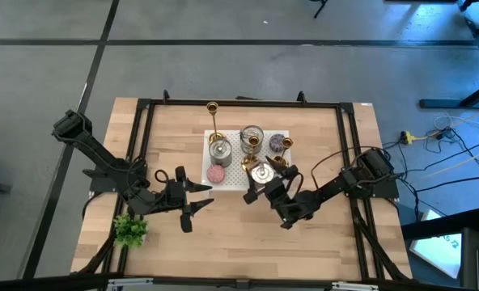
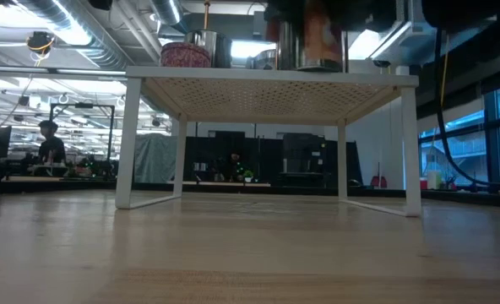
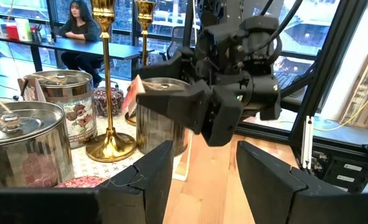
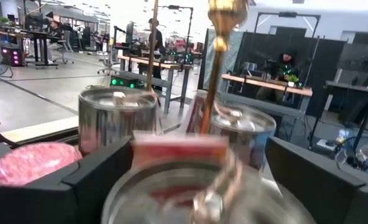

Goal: Pick & Place candle stick holders
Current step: Put the big silver scented candle on the shelf

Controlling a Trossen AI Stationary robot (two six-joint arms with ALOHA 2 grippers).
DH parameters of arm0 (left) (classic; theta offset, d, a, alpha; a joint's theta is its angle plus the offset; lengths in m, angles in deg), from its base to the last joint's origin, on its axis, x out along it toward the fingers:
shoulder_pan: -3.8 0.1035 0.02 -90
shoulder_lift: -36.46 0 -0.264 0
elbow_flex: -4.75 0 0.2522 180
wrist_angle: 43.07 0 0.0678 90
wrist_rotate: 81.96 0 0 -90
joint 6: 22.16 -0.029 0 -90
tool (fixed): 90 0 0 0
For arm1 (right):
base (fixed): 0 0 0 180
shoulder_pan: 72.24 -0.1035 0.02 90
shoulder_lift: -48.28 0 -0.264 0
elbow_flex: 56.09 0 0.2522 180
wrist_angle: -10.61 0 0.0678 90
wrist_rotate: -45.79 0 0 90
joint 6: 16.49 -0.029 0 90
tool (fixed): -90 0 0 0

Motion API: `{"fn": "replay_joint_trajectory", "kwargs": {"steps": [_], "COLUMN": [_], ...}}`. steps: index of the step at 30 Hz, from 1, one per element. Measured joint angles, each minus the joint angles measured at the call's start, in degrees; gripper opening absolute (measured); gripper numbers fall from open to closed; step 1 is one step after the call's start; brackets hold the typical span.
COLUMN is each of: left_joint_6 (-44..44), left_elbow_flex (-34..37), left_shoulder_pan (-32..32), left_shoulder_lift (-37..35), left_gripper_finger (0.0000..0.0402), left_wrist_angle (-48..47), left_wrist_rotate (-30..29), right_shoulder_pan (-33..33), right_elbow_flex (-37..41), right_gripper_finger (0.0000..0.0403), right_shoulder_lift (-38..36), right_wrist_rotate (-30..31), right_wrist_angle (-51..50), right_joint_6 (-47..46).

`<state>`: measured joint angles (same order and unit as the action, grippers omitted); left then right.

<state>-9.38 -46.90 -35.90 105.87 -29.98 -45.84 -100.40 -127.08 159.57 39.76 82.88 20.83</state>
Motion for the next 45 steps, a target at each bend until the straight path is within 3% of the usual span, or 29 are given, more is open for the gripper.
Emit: {"fn": "replay_joint_trajectory", "kwargs": {"steps": [37,45], "left_joint_6": [0.2,0.2], "left_elbow_flex": [0.0,0.0], "left_shoulder_pan": [0.0,0.0], "left_shoulder_lift": [0.0,0.0], "left_gripper_finger": [0.0173,0.0173], "left_wrist_angle": [-0.1,-0.1], "left_wrist_rotate": [1.3,1.4], "right_shoulder_pan": [0.1,-0.1], "right_elbow_flex": [-2.9,-7.6], "right_gripper_finger": [0.0364,0.0364], "right_shoulder_lift": [-0.1,0.0], "right_wrist_rotate": [-1.9,-3.5], "right_wrist_angle": [3.4,3.4], "right_joint_6": [10.5,17.9]}}
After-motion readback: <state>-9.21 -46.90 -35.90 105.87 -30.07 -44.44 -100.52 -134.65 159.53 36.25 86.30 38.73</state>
